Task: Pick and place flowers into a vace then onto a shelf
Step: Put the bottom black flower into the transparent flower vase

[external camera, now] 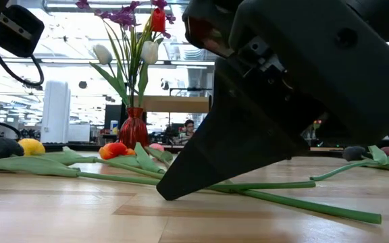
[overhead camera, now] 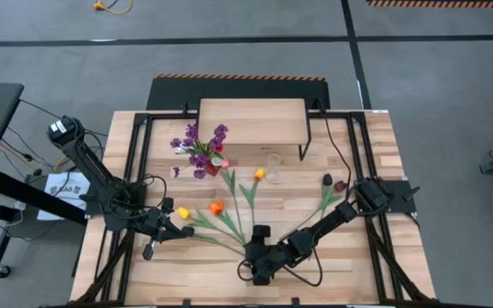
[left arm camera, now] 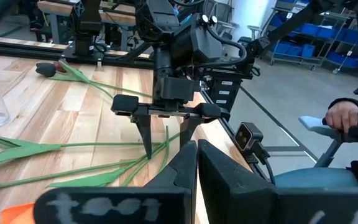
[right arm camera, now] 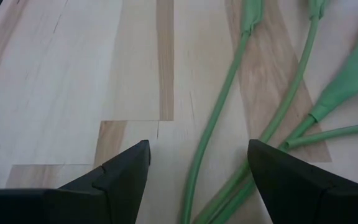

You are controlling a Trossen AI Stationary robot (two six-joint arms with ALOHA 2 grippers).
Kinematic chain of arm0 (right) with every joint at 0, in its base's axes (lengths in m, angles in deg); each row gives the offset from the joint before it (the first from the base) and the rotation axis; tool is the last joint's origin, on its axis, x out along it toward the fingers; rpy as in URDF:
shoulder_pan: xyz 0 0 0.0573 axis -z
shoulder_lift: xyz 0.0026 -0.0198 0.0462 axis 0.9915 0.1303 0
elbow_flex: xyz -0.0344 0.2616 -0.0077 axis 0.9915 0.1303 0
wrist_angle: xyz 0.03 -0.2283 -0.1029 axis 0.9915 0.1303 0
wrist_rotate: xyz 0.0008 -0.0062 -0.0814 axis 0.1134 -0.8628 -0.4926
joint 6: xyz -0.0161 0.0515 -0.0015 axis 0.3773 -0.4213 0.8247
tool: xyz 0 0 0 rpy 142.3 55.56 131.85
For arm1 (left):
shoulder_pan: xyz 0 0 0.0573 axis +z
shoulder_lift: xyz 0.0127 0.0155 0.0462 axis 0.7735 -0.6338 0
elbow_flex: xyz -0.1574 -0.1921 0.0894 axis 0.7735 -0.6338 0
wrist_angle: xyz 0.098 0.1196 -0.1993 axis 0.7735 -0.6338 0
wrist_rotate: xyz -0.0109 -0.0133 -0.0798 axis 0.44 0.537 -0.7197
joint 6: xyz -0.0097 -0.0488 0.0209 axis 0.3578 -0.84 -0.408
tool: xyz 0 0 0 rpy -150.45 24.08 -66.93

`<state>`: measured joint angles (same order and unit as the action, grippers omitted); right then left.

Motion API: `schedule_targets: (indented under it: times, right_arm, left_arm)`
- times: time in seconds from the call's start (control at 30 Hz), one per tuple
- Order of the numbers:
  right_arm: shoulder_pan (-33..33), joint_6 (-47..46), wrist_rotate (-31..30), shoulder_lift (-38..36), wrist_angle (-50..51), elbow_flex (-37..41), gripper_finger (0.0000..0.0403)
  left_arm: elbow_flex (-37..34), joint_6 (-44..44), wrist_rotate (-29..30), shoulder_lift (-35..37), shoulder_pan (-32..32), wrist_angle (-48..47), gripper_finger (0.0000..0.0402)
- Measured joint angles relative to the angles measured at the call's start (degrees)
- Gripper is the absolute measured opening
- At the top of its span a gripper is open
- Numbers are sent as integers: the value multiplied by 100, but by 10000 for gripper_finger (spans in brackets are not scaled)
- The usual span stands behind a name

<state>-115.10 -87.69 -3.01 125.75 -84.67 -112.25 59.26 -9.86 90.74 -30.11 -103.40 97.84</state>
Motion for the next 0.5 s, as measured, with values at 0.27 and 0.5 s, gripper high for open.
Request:
schedule_targets:
  times: [0.27,0.5]
  right_arm:
    - [-82,68,-249,2,-14,0,258]
    - [-120,307,-338,9,19,-218,221]
  left_arm:
    - [0,0,-2,2,0,-1,2]
    - [0,2,-2,2,0,-4,2]
